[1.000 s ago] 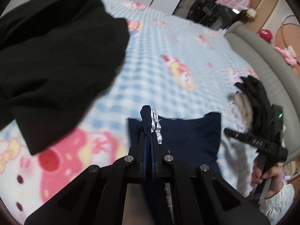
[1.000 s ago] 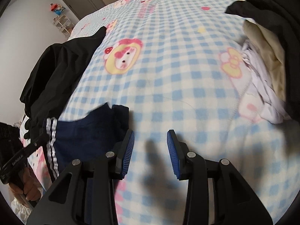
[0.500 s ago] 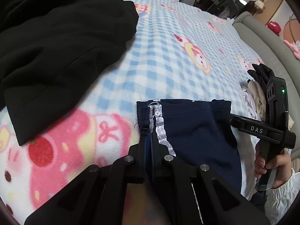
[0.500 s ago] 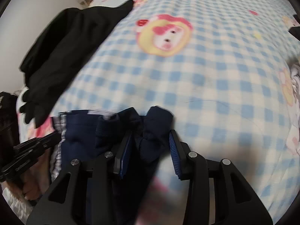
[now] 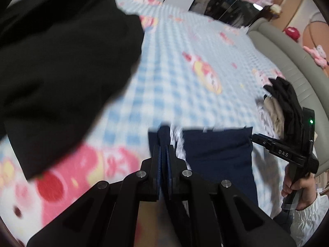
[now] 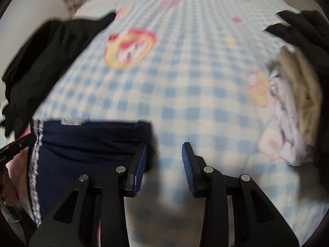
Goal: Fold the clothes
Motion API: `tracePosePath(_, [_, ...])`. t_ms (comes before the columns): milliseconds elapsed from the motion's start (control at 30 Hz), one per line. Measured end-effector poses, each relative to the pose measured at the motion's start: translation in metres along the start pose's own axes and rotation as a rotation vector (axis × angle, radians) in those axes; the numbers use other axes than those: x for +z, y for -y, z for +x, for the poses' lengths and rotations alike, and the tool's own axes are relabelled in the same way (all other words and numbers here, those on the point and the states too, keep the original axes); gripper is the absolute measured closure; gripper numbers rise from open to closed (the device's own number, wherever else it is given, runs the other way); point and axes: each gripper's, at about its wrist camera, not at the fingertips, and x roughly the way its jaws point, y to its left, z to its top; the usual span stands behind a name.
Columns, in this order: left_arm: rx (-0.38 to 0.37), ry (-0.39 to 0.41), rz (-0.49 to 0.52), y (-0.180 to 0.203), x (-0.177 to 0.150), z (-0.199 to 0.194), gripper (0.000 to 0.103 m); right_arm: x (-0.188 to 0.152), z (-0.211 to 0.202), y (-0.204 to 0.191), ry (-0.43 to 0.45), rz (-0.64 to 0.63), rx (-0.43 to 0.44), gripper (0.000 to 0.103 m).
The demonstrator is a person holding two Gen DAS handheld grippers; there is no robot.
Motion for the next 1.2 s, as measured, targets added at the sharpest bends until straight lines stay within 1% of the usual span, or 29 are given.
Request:
tracePosePath(33, [-0.004,-0.005,-0.010,-0.001,0.001,0.001,0.096,0.000,-0.006,0.003,0.027,0.015,0.006,0.069])
tracePosePath(67, [-0.008,-0.011,-0.021,-0.003,0.002,0.002,0.092,0.001,-0.013,0.007,0.051,0.048,0.056,0.067])
tracePosePath(100, [-0.012,-0.016,-0.031,-0.004,0.002,0.003,0.079,0.002,-0.018,0.011,0.068,0.078,0.110,0.065])
tracePosePath(133, [-0.016,-0.021,-0.041,-0.005,0.003,0.003,0.068,0.004,-0.017,0.012,0.058,0.096,0.174,0.066])
tracePosePath(167, [-0.025,-0.028,-0.054,-0.007,0.003,0.005,0.044,0.005,-0.016,0.012,0.045,0.108,0.232,0.064])
tracePosePath(200, [-0.044,-0.040,-0.072,-0.010,0.001,0.008,0.039,0.004,-0.011,0.008,0.025,0.097,0.261,0.059])
tracePosePath(233, [-0.058,-0.053,-0.081,-0.010,-0.001,0.012,0.039,0.003,-0.006,0.003,0.004,0.084,0.282,0.055])
tracePosePath(267, [-0.061,-0.067,-0.080,-0.009,-0.002,0.017,0.047,0.004,0.002,-0.001,-0.021,0.062,0.274,0.051])
tracePosePath(300, [-0.060,-0.082,-0.073,-0.008,-0.004,0.021,0.074,0.004,0.014,-0.004,-0.056,0.049,0.265,0.051])
tracePosePath(333, [-0.046,-0.097,-0.055,-0.004,-0.004,0.025,0.084,0.003,0.024,-0.007,-0.087,0.039,0.259,0.051])
tracePosePath(367, [-0.036,-0.107,-0.035,0.000,-0.004,0.028,0.088,0.003,0.031,-0.007,-0.101,0.041,0.265,0.066])
tracePosePath(400, [-0.040,-0.103,-0.018,0.005,-0.001,0.030,0.094,0.004,0.033,-0.005,-0.097,0.043,0.271,0.086])
tracePosePath(433, [-0.053,-0.095,-0.010,0.008,0.003,0.029,0.095,0.005,0.031,-0.005,-0.088,0.044,0.276,0.091])
tracePosePath(467, [-0.066,-0.084,0.003,0.012,0.009,0.028,0.095,0.007,0.025,-0.003,-0.062,0.049,0.276,0.094])
tracePosePath(500, [-0.069,-0.072,0.021,0.018,0.018,0.028,0.095,0.011,0.016,-0.001,-0.020,0.054,0.265,0.095])
tracePosePath(600, [-0.070,-0.042,0.056,0.032,0.041,0.035,0.094,0.026,-0.004,0.009,0.064,0.070,0.231,0.095])
tracePosePath(667, [-0.066,-0.064,0.042,0.034,0.052,0.050,0.089,0.036,-0.011,0.018,0.113,0.107,0.214,0.094])
tracePosePath(700, [-0.061,-0.104,0.026,0.034,0.054,0.062,0.080,0.040,-0.009,0.025,0.122,0.141,0.209,0.090])
tracePosePath(733, [-0.049,-0.138,0.010,0.034,0.056,0.071,0.078,0.043,-0.004,0.029,0.100,0.167,0.206,0.087])
tracePosePath(767, [-0.028,-0.144,-0.001,0.034,0.054,0.072,0.078,0.043,0.005,0.032,0.055,0.192,0.200,0.082])
tracePosePath(800, [-0.027,-0.122,0.001,0.036,0.050,0.066,0.078,0.043,0.012,0.036,0.019,0.214,0.196,0.080])
tracePosePath(867, [-0.042,-0.067,0.012,0.041,0.038,0.044,0.078,0.032,0.008,0.042,0.019,0.234,0.202,0.079])
tracePosePath(900, [-0.050,-0.046,0.017,0.042,0.032,0.034,0.077,0.025,0.001,0.043,0.030,0.241,0.211,0.075])
tracePosePath(933, [-0.065,-0.046,0.019,0.042,0.024,0.025,0.074,0.018,-0.007,0.045,0.041,0.248,0.220,0.074])
tracePosePath(967, [-0.082,-0.057,0.015,0.043,0.015,0.018,0.065,0.010,-0.016,0.047,0.052,0.254,0.231,0.074])
tracePosePath(1000, [-0.103,-0.070,0.007,0.044,0.005,0.010,0.059,0.000,-0.028,0.047,0.060,0.257,0.248,0.073])
tracePosePath(1067, [-0.157,-0.102,-0.022,0.043,-0.017,-0.002,0.058,-0.015,-0.047,0.044,0.062,0.249,0.278,0.073])
tracePosePath(1100, [-0.170,-0.117,-0.031,0.043,-0.028,-0.006,0.054,-0.025,-0.055,0.040,0.054,0.245,0.306,0.073])
tracePosePath(1200, [-0.106,-0.155,-0.024,0.046,-0.056,-0.008,0.053,-0.055,-0.066,0.023,0.009,0.237,0.394,0.071])
